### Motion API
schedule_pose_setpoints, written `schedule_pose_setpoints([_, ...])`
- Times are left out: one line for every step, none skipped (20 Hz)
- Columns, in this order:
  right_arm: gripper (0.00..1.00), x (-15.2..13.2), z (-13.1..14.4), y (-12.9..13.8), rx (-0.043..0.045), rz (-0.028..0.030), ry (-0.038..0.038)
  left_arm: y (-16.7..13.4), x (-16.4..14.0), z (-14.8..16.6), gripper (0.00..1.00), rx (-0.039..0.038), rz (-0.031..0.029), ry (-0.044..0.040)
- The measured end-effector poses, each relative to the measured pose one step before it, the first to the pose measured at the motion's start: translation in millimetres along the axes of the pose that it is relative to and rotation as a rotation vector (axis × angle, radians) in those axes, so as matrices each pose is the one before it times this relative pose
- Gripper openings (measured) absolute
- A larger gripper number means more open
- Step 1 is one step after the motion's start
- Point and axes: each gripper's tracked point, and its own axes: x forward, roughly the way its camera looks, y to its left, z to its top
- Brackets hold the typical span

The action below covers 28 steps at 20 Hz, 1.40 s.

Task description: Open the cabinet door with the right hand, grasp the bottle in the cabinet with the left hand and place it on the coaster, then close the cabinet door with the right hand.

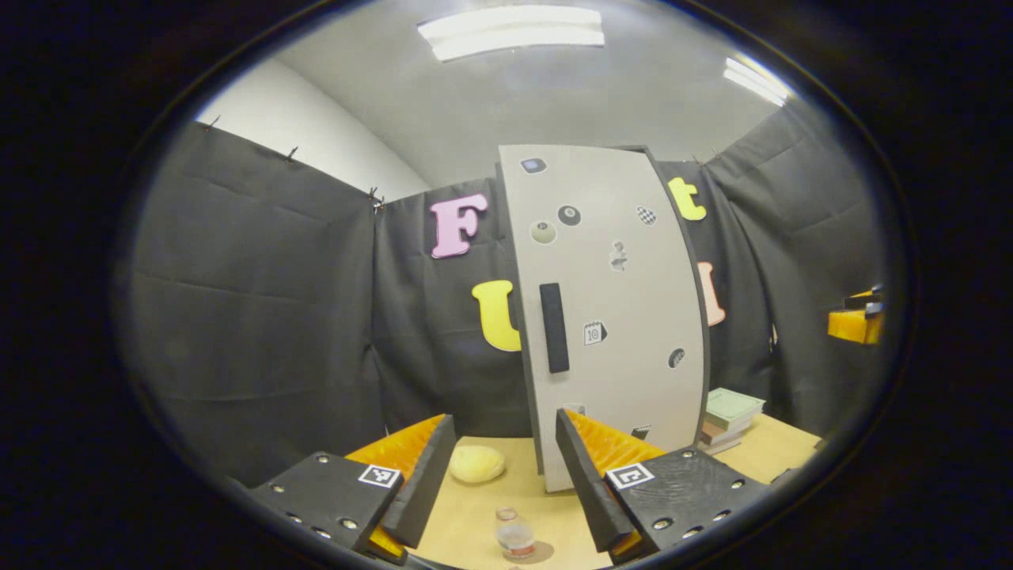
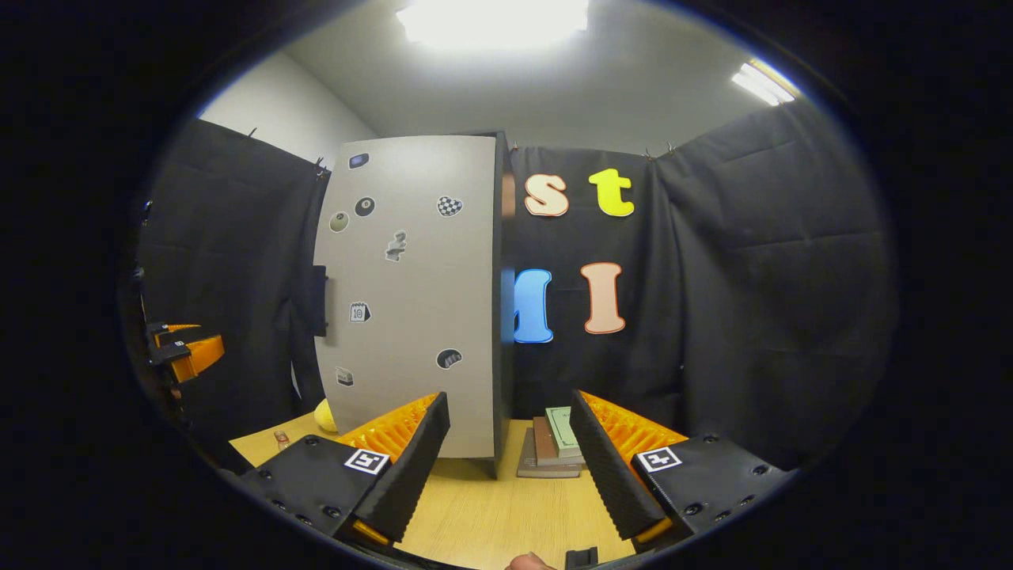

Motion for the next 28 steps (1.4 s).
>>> schedule_pose_setpoints([0.98, -2.02, -2.13, -1.61, -0.00151, -0.01642, -0.00184, 2.86, -1.1, -1.85, 0.77, -0.001, -0.00191, 0.00401])
schedule_pose_setpoints([0.98, -2.67, -1.1, -0.69, 0.00191, -0.00979, -0.00069, 3.01, 0.36, -0.22, 0.77, -0.00029, 0.00026, 0.00317])
schedule_pose_setpoints([0.98, -2.62, -1.2, 2.18, 0.00288, -0.00269, 0.00094, 2.99, 0.38, -0.19, 0.77, -0.00168, -0.0008, 0.00338])
schedule_pose_setpoints([0.97, -1.42, 0.13, 0.61, 0.00193, -0.00497, -0.00277, 2.63, -0.42, 0.42, 0.77, -0.00387, -0.00076, -0.0039])
schedule_pose_setpoints([0.98, -0.44, 0.26, -1.24, 0.00172, -0.01278, -0.00173, 2.41, 0.66, 0.33, 0.77, -0.00429, 0.00018, -0.00313])
schedule_pose_setpoints([0.98, -1.31, 0.51, -1.43, 0.00408, -0.01074, -0.00286, 3.38, -0.53, 0.18, 0.77, -0.00209, 0.00249, -0.00296])
schedule_pose_setpoints([0.98, -1.38, -0.64, 0.59, 0.00531, -0.00657, -0.0032, 4.24, -1.07, -1.06, 0.77, -0.0034, 0.00449, -0.00023])
schedule_pose_setpoints([0.98, -0.83, -0.04, 0.38, 0.00431, -0.00346, -0.00305, 1.98, 0.08, -1.81, 0.77, -0.00488, -0.00107, 0.00226])
schedule_pose_setpoints([0.98, 0.31, -0.4, 0.86, 0.00178, -0.00548, -0.00118, 1.13, 0.45, -2.7, 0.77, -0.00469, 0.00044, 0.00248])
schedule_pose_setpoints([0.98, -0.32, -0.28, -0.64, 0.00005, -0.00347, 0.00227, 1.69, 1.5, -0.88, 0.77, -0.00249, 0.00034, 0.00322])
schedule_pose_setpoints([0.98, -0.23, 0.01, 0.92, -0.00029, -0.00175, -0.00085, 1.99, -0.65, -0.5, 0.77, -0.0008, 0.00269, -0.00024])
schedule_pose_setpoints([0.97, 0.01, 1.71, 0.63, -0.00145, -0.00408, -0.00397, 2.76, -0.52, 0.6, 0.77, -0.00131, 0.00367, -0.00214])
schedule_pose_setpoints([0.97, 0.18, 1.63, 0.33, -0.00087, -0.00374, -0.00619, 0.51, 1.27, -0.05, 0.77, -0.00209, -0.00179, -0.00123])
schedule_pose_setpoints([0.98, 1.46, 1.25, 0.26, -0.0021, -0.00285, -0.00276, 0.09, 0.74, 0.42, 0.77, -0.00093, -0.00053, 0.00123])
schedule_pose_setpoints([0.98, 1.28, 0.0, 0.12, -0.001, -0.00387, 0.00046, 0.09, 0.22, 0.37, 0.77, 0.00239, -0.00249, -0.00159])
schedule_pose_setpoints([0.97, 1.32, 0.81, 1.17, 0.00219, -0.0013, -0.00183, 1.18, 0.54, 1.08, 0.77, 0.00577, 0.00221, -0.00275])
schedule_pose_setpoints([0.98, 1.79, 1.56, 1.55, 0.00275, -0.00069, -0.00307, 0.33, 2.34, 0.84, 0.77, 0.00488, 0.00007, -0.00229])
schedule_pose_setpoints([0.98, 1.5, 2.39, 0.9, 0.00206, -0.00187, -0.0037, 1.13, 1.34, 0.68, 0.77, 0.00287, 0.00027, -0.0015])
schedule_pose_setpoints([0.98, 0.82, 1.58, 1.57, 0.0006, -0.00217, -0.0052, 0.72, 2.18, -0.02, 0.77, 0.00007, -0.00037, -0.0012])
schedule_pose_setpoints([0.98, -0.32, 2.04, 0.36, 0.00108, -0.00155, -0.00516, 0.96, 1.22, 0.22, 0.77, -0.00216, 0.00034, 0.00106])
schedule_pose_setpoints([0.98, 1.33, 1.1, 1.88, 0.00072, 0.00204, -0.00294, 0.89, -0.03, -1.6, 0.77, -0.00226, 0.00114, 0.00184])
schedule_pose_setpoints([0.97, 0.48, 1.06, 1.81, -0.00048, 0.00301, -0.00164, 1.07, 0.41, -0.28, 0.79, -0.00375, 0.00194, -0.00055])
schedule_pose_setpoints([0.98, 0.22, 1.27, 1.61, -0.00301, 0.00162, -0.00154, 1.08, 0.97, 1.11, 0.79, -0.00344, 0.00049, -0.00241])
schedule_pose_setpoints([0.97, 0.17, 1.53, 0.79, -0.00591, -0.00001, -0.00292, 1.06, 0.07, 1.2, 0.77, -0.00283, 0.00125, -0.00379])
schedule_pose_setpoints([0.98, -0.24, 1.72, 0.31, -0.00811, -0.00323, -0.00396, 0.87, 0.56, 1.17, 0.77, -0.00058, 0.00176, -0.00477])
schedule_pose_setpoints([0.97, -0.61, 2.72, -0.06, -0.00768, -0.00293, -0.00631, 1.42, 0.38, 1.15, 0.79, 0.0001, 0.003, -0.00451])
schedule_pose_setpoints([0.98, -0.55, 2.07, 1.45, -0.00646, 0.00094, -0.00608, 1.46, -0.56, 0.99, 0.79, -0.00005, 0.00137, -0.00491])
schedule_pose_setpoints([0.97, -0.39, 2.29, 0.56, -0.00439, -0.00078, -0.00591, 0.5, -0.43, 1.65, 0.79, -0.00112, 0.00135, -0.00393])
